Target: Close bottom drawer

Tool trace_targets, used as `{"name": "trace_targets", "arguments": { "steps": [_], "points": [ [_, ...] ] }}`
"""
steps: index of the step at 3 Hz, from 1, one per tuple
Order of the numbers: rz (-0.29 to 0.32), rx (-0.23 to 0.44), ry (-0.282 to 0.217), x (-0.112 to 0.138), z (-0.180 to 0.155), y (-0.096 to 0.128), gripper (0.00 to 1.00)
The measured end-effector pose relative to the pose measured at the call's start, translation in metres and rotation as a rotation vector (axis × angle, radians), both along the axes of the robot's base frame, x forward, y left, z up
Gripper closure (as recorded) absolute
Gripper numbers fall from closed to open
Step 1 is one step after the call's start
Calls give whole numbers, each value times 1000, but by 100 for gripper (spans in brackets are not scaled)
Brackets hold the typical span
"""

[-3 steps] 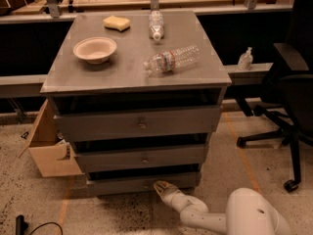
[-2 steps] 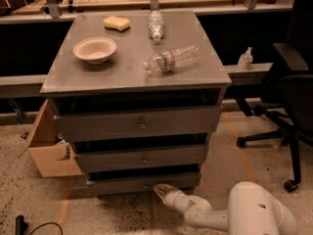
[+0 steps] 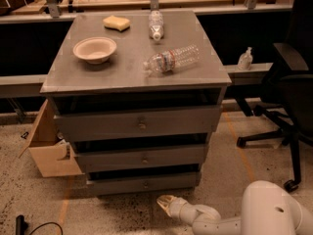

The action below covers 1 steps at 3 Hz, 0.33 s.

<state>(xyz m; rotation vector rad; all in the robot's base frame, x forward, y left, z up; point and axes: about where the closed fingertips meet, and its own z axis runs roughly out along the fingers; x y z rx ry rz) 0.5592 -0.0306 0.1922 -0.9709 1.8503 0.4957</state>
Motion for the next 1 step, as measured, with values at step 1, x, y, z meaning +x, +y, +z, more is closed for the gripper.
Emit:
{"name": "trace_targets", "arguments": {
  "steps": [1],
  "points": [
    [90,-60,41,-32,19,-11,100]
  ]
}}
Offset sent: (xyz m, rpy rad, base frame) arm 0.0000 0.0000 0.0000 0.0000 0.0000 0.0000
